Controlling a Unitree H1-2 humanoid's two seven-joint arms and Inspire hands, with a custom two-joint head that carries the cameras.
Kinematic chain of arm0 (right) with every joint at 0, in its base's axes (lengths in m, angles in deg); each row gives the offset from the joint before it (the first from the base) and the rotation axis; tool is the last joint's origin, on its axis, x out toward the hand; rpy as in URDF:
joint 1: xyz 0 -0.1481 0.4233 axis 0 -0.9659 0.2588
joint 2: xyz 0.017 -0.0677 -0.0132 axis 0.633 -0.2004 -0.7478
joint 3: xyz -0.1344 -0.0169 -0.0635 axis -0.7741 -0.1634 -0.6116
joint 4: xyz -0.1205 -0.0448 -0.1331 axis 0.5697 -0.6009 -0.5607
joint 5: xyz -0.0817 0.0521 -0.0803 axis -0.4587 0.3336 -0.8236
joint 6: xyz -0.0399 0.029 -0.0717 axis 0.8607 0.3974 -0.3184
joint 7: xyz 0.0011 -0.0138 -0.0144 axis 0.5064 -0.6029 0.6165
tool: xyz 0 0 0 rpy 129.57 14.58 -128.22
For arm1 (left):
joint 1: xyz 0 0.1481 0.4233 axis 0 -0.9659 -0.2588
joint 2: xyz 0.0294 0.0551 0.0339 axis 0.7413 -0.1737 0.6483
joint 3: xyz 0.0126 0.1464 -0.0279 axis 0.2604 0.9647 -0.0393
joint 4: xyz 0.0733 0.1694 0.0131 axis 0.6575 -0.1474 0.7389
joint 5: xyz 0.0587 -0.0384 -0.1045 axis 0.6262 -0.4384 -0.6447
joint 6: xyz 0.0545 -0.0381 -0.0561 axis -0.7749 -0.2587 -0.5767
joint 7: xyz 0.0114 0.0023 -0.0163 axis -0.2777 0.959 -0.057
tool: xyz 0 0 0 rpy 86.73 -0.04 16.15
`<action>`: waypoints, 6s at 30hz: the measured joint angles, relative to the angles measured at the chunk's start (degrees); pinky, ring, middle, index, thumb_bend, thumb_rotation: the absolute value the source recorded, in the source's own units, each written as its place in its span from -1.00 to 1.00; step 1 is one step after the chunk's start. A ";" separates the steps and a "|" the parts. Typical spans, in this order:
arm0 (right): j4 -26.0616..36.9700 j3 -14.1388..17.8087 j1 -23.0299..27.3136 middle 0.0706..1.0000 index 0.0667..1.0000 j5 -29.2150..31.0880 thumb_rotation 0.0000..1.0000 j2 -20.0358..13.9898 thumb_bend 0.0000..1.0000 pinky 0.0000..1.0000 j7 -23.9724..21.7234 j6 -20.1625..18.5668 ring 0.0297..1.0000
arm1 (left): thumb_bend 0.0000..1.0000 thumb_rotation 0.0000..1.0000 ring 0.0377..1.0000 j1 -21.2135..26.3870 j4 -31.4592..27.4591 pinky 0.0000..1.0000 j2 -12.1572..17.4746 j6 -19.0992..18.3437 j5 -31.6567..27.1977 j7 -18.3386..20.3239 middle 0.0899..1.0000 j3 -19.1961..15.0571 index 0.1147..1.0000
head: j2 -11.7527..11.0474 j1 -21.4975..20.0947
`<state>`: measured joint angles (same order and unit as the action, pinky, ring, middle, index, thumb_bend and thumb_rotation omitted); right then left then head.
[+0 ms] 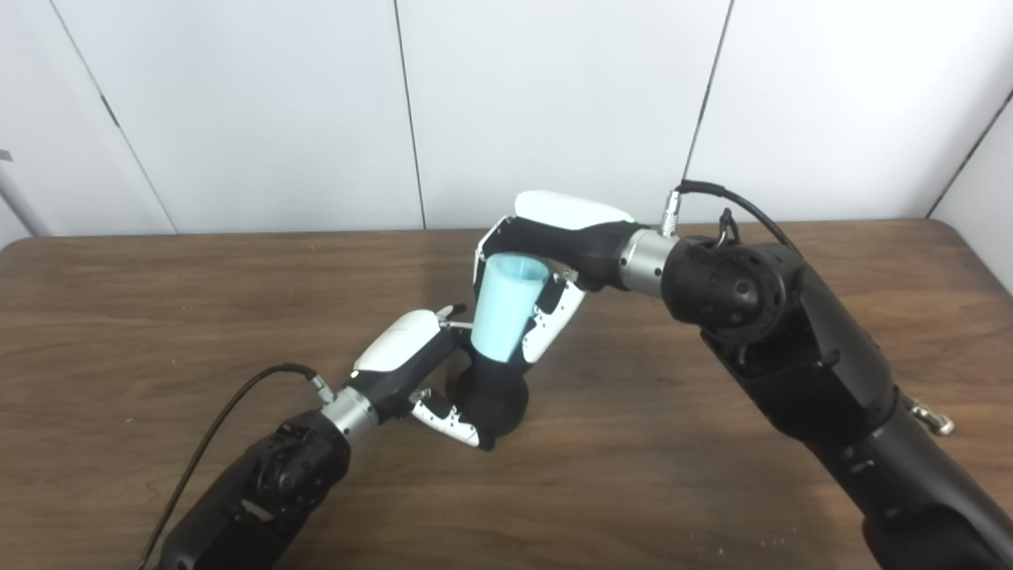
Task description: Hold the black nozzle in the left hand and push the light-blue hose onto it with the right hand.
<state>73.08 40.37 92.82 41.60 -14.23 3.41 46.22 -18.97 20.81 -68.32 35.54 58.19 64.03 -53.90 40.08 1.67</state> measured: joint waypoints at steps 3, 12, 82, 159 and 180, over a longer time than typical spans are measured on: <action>0.23 0.05 0.02 -0.12 -0.07 0.00 -1.00 -0.01 0.04 -0.28 -0.07 0.20 -0.20 | 0.05 -1.00 0.18 0.02 0.00 1.00 -0.01 0.00 -0.12 0.14 -0.13 0.04 -0.16 | 0.00 0.09; 0.28 0.28 -0.22 -0.12 -0.03 -0.03 -1.00 0.04 0.03 -0.30 0.07 1.66 -0.23 | 0.05 -1.00 0.16 0.09 0.00 1.00 -0.01 0.00 -0.22 0.32 -0.12 0.13 -0.17 | 0.53 0.53; -3.83 -0.77 -5.93 -0.11 0.00 -18.04 -1.00 4.73 0.02 -0.32 8.48 29.14 -0.26 | 0.05 -1.00 0.15 -0.06 -1.62 1.00 0.38 -2.34 -0.09 2.23 -0.11 0.03 -0.17 | 2.55 0.62; 1.79 9.01 -11.01 1.00 1.00 -11.50 -0.29 4.23 1.00 0.80 8.44 26.92 1.00 | 0.05 -1.00 0.14 1.15 -0.26 1.00 -0.27 -2.71 -0.35 2.76 -0.18 -0.44 -0.13 | 1.50 0.09; 4.53 11.00 -15.84 1.00 1.00 -2.82 0.29 2.82 0.78 1.00 5.83 25.03 1.00 | 0.05 -1.00 0.13 1.27 -0.08 1.00 -0.25 -2.65 -0.48 2.77 -0.18 -0.46 -0.13 | 1.67 0.26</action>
<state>77.61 51.37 76.98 38.77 -11.40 9.25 71.24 -17.70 20.74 -68.57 32.89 57.70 66.79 -54.37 41.75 1.93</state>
